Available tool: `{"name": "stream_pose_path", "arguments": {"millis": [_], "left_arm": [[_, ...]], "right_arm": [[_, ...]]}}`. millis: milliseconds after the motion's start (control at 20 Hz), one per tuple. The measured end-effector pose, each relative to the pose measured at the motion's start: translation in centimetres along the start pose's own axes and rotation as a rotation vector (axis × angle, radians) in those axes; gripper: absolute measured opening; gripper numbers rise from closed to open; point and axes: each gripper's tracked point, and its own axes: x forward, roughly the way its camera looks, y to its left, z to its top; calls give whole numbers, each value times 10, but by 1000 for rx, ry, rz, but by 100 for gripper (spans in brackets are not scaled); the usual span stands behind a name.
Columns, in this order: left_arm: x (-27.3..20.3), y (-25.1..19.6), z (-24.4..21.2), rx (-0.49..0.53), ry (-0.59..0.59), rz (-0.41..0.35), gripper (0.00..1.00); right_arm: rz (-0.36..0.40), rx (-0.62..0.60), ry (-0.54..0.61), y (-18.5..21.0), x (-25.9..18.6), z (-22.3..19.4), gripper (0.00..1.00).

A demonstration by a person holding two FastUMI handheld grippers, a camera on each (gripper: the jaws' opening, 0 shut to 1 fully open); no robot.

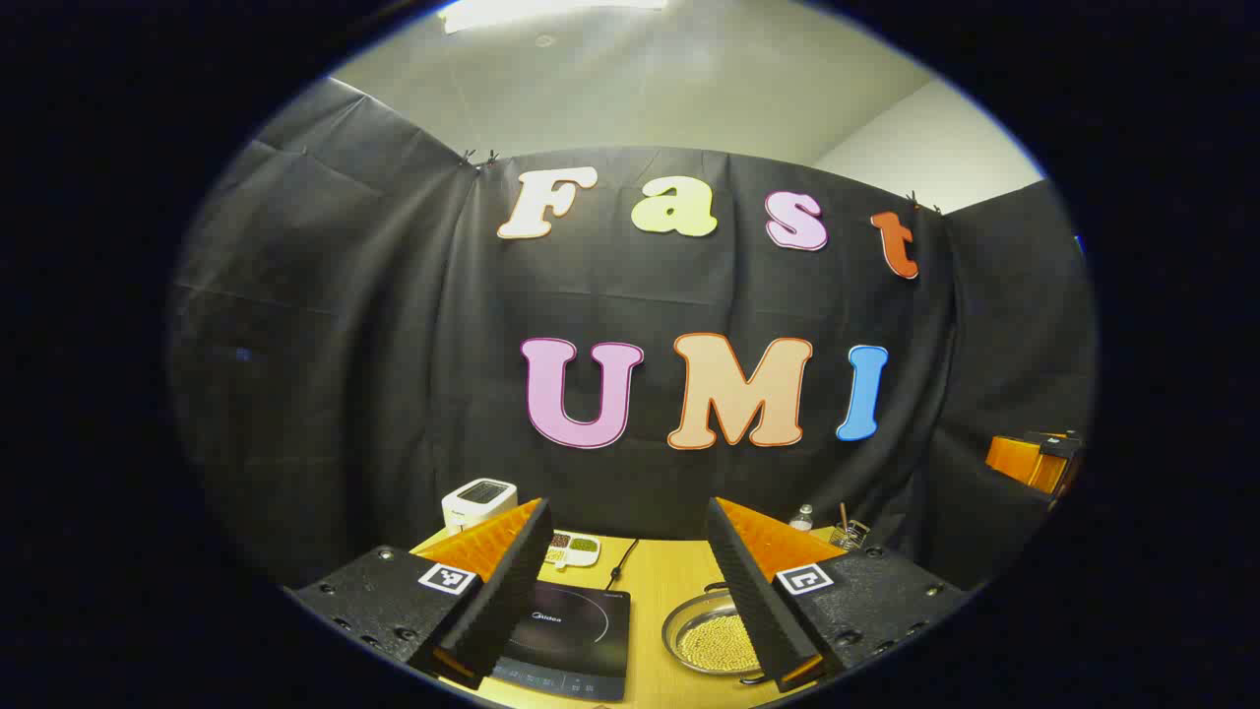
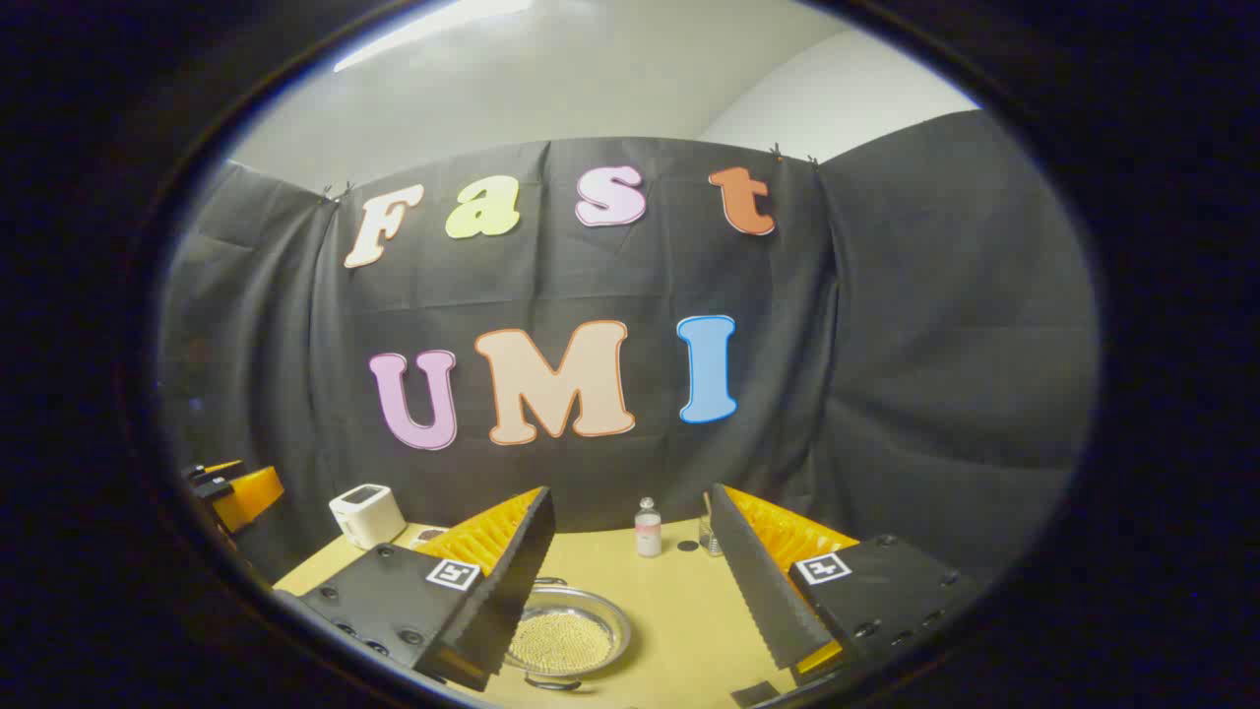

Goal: First push the handle of the pot to place it horizontally, then grasp the pot with both hands and set it on the induction cooktop.

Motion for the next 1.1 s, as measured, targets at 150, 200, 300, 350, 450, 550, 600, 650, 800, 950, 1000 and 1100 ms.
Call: {"name": "stream_pose_path", "arguments": {"millis": [150,200,300,350,450,550,600,650,800,950,1000,1100], "left_arm": [[-3,2,3,16,-12,-7,92],[-4,2,5,16,-21,-11,92],[-7,-1,7,25,-31,-23,92],[-8,-1,9,34,-39,-27,92],[-9,-3,12,42,-53,-34,92],[-10,-1,9,34,-51,-33,92],[-11,-1,8,28,-48,-33,92],[-11,0,7,23,-43,-32,92],[-12,6,3,26,-29,-21,95],[-11,10,-1,19,-23,-17,92],[-11,12,-3,15,-17,-15,95],[-10,15,-9,8,-3,-14,92]], "right_arm": [[-16,9,9,-2,-10,-1,94],[-14,15,12,-1,-13,-2,94],[-14,15,21,1,-16,-5,94],[-12,15,23,3,-19,-6,94],[-9,21,15,7,-21,-5,94],[-6,22,13,10,-22,-4,94],[-5,21,13,11,-23,-4,94],[-3,20,15,12,-23,-5,94],[3,17,21,16,-23,-7,94],[13,14,31,22,-22,-12,94],[24,17,37,26,-22,-13,94],[44,19,59,36,-20,-22,94]]}}
